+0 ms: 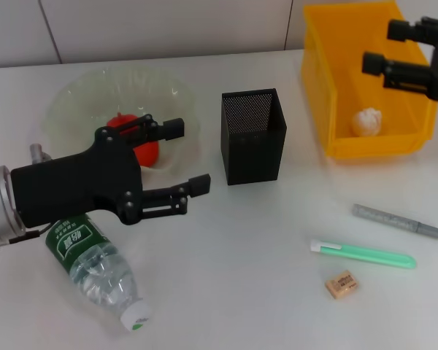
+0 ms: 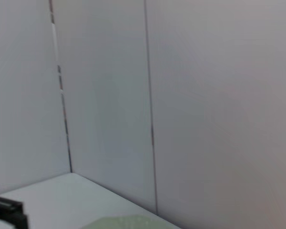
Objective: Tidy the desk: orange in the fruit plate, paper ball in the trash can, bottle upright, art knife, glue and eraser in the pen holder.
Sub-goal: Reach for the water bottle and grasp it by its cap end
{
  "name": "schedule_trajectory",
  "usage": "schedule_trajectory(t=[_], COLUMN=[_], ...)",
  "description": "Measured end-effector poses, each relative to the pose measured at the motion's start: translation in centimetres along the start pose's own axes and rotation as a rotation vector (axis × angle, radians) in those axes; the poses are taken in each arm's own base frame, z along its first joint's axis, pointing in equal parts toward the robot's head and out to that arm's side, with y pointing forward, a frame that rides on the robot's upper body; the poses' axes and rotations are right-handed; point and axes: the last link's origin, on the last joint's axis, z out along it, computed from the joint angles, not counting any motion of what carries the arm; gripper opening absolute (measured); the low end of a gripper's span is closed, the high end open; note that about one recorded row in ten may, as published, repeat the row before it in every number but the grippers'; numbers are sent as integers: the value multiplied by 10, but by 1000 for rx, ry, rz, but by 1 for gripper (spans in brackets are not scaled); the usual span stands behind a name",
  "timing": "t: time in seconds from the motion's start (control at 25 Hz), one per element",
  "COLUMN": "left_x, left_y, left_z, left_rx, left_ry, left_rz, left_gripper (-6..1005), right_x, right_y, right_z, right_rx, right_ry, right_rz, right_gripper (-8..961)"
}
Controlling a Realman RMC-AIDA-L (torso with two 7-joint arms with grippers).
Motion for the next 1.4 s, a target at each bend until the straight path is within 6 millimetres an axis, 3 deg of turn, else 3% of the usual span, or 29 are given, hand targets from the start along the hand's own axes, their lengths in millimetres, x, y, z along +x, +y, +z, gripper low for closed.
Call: schedule_trajectory(t=[0.32,0.56,0.92,1.12,1.4], left_x=[-1,-10,-31,-21,11], left_y=[-2,-5,-3,3,4], left_z=[-5,-25,-41,-49,-50], left_rx=[23,99,147,90,14], left_ry=[1,-27,-158,-292,-462], left_rz=[-8,-91,-112,21,228], left_gripper=[844,844,843,843,843], right_x=[30,45,54,59,71], right_y=[15,29,35,36,39], right_z=[-20,-38,-31,-24,-21], right_rx=[-111,-153,-185,-198,-192], right_ry=[-46,-208,-226,-247,-260], right_rz=[2,-18,13,65,118], right_gripper=[768,781,781,780,780])
